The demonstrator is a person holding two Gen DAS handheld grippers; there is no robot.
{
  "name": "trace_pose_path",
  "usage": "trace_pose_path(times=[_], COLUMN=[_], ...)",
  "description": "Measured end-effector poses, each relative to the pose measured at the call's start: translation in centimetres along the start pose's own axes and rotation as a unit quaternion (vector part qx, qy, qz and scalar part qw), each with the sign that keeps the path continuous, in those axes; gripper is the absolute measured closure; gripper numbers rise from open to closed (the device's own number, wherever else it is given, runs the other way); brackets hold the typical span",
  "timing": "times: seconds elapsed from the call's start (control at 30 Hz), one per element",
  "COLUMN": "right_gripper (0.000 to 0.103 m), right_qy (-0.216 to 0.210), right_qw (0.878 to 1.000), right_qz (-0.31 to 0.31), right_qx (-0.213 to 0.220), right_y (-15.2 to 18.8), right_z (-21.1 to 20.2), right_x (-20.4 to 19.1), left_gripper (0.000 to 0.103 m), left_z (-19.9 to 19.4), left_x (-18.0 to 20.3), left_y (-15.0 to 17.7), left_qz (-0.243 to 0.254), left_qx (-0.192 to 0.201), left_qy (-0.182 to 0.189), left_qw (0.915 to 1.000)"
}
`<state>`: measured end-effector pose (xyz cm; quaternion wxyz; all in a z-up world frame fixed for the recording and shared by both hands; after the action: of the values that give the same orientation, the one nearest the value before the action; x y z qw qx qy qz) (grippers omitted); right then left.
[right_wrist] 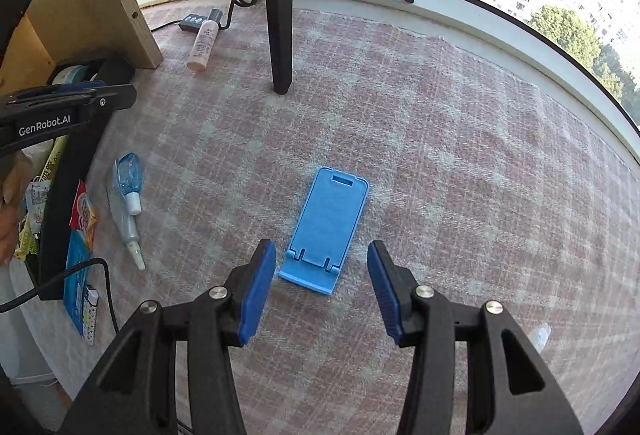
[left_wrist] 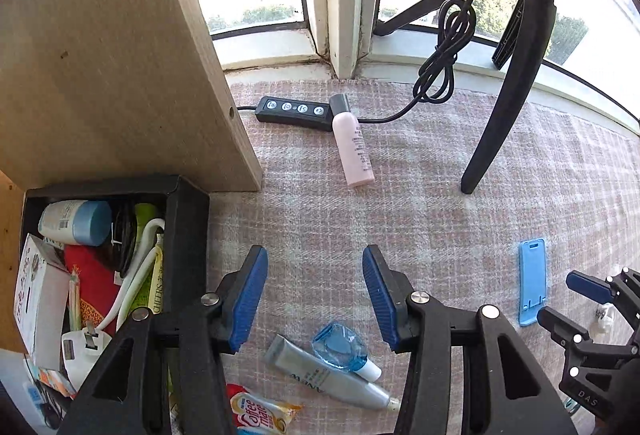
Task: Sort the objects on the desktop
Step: 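Grasp the blue phone stand with the right tool while the left tool grasps the pink bottle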
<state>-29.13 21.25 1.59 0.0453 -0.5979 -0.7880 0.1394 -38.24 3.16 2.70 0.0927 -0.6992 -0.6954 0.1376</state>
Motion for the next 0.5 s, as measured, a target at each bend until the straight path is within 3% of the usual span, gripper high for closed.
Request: trace_pose_path(times=[0.37, 0.5], right_gripper=[0.051, 0.051], right_qy=[0.009, 0.004], right_qw=[0.998, 0.996], right_qz=[0.065, 0.084], right_qx=[-0.019, -0.029], right_y=[-1.1, -1.0], right_z=[1.1, 1.7], right_x=[2.8, 3.0], left_gripper=[0.059, 0.059], left_z=[4.6, 4.6], left_x=[1.4, 1.9], left_y=[-4.2, -4.4], left_qz=[-0.016, -0.027], left_qx=[-0.014, -0.015], left_qy=[-0.025, 0.003], left_qw=[0.9995, 0.9995])
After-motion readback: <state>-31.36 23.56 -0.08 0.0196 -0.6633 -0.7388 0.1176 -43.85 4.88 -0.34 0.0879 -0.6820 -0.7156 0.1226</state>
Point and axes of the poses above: each gripper's, at about its wrist camera, not at the fingertips, and z roughly the way its jaws point, x to its right, y to its underside, the point moved 3 cm from there along z, roughly the way its jaws point, and after that the axes turned 2 degrees about x, right-handed, at the moved point
